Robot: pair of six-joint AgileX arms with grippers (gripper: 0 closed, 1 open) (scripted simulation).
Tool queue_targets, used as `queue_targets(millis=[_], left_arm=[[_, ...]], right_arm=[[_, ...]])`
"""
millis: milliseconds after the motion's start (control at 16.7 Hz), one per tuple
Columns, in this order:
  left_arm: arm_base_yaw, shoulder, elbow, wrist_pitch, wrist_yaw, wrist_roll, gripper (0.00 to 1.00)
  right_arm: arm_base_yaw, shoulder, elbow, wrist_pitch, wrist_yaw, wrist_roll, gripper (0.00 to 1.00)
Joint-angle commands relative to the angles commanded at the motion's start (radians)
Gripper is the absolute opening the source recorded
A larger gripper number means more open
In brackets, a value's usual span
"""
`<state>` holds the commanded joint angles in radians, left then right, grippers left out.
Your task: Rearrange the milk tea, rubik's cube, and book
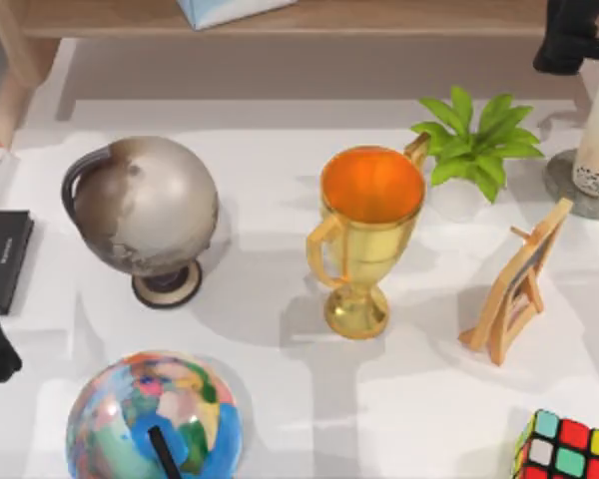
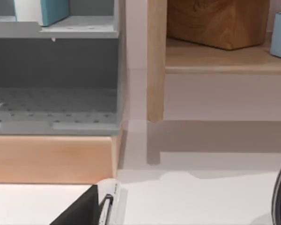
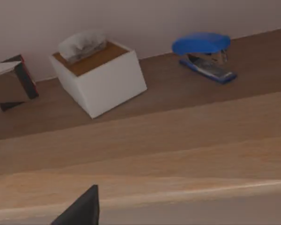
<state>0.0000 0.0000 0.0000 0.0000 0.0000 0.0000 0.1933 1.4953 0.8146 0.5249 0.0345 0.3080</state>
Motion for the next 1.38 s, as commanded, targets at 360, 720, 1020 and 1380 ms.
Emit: queue_targets(millis=[360,720,1020,1380], left_arm=[[0.0,0.0,0.0,0.0,0.0,0.0,1.0],[0.0,0.0,0.0,0.0,0.0,0.0,1.0],[0.0,0.0,0.0,0.0,0.0,0.0,1.0],[0.0,0.0,0.0,0.0,0.0,0.0,1.0]], right_arm=[[0.138,-0.134,0.145,-0.723,0.019,0.278,1.0],[0.295,-0.208,0.175,-1.334,-0.001,0.512,1.0],[0.426,-0.189,0.127,-1.608,-0.025,0.685,1.0],[0.469,-0.18,0.091,-1.686,-0.034,0.739,1.0]])
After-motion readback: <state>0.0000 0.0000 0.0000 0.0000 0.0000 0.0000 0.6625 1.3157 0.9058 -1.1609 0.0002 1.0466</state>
